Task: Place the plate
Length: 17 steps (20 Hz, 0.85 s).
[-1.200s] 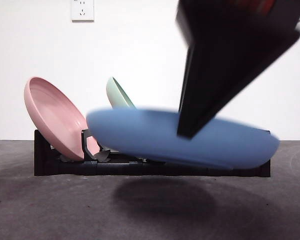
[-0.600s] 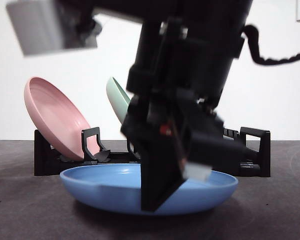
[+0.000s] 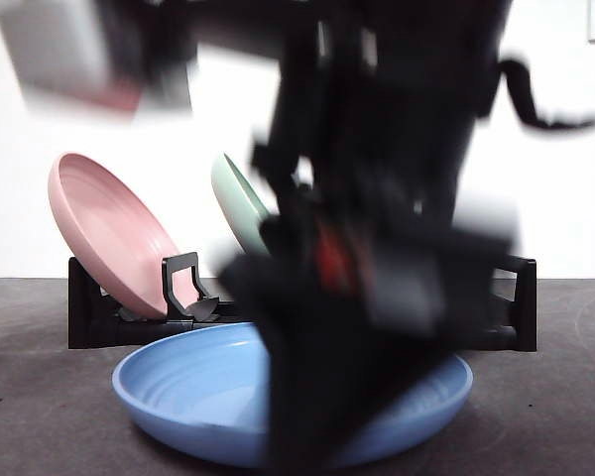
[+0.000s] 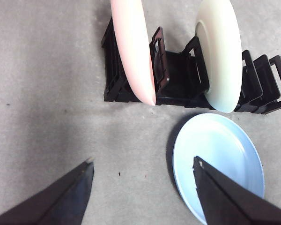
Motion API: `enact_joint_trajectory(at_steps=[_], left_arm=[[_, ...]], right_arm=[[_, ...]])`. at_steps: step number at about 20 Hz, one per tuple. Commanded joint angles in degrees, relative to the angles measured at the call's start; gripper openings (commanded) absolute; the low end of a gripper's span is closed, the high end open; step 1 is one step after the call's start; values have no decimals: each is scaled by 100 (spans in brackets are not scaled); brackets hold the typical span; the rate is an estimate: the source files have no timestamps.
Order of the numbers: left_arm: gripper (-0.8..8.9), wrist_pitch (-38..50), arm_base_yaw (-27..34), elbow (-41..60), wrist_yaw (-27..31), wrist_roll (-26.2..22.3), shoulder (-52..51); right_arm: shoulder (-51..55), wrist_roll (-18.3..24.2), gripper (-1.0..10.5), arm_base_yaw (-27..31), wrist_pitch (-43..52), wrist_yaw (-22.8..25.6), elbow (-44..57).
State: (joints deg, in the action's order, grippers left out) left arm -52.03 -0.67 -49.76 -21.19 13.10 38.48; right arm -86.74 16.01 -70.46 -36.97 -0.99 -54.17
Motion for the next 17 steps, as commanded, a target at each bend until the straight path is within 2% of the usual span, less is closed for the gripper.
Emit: enact_joint_trajectory(at_steps=[1, 4, 9, 12, 15, 17], left_arm=[[340, 103, -11, -120, -35, 153, -9], [339, 105, -11, -120, -37, 151, 7], [341, 461, -50, -120, -37, 157, 199], [345, 973, -173, -125, -37, 463, 732], [338, 1353, -396, -330, -28, 411, 1537], [335, 1311, -525, -723, -24, 402, 2157]], right_arm=[[640, -348, 278, 0, 96, -389, -203], [1517, -404, 277, 595, 20, -293, -203], [2570, -398, 277, 2699, -376, -247, -203], [2924, -391, 278, 3781, -695, -374, -203], [3220, -402, 277, 4411, -789, -365, -203], [3390, -402, 277, 4588, -787, -372, -203]])
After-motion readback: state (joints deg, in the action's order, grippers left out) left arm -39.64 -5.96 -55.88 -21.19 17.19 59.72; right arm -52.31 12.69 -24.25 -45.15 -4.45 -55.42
